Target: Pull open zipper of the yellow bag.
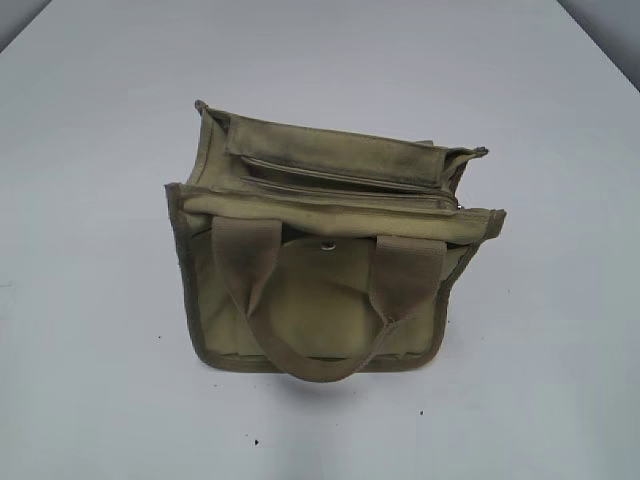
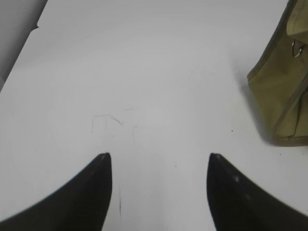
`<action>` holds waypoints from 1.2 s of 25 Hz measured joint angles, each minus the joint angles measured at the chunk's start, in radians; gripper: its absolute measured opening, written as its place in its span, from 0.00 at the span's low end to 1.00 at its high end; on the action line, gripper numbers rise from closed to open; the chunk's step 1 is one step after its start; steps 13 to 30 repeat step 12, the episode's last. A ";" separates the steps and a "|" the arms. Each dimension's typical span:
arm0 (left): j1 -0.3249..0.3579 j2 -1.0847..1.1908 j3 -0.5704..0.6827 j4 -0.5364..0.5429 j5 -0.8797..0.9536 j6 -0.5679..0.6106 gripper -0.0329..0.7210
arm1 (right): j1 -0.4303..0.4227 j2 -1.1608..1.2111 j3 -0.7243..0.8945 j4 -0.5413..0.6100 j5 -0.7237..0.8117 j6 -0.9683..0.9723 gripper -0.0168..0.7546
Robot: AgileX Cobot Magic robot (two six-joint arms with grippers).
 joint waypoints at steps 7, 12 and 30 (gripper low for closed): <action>0.000 0.000 0.000 0.000 0.000 0.000 0.66 | 0.000 0.000 0.000 0.000 0.000 0.000 0.76; 0.000 0.000 0.000 0.000 0.000 0.000 0.65 | 0.000 0.000 0.000 0.000 0.000 0.000 0.76; 0.000 0.000 0.000 0.000 0.000 0.000 0.65 | 0.000 0.000 0.000 0.000 0.000 0.000 0.76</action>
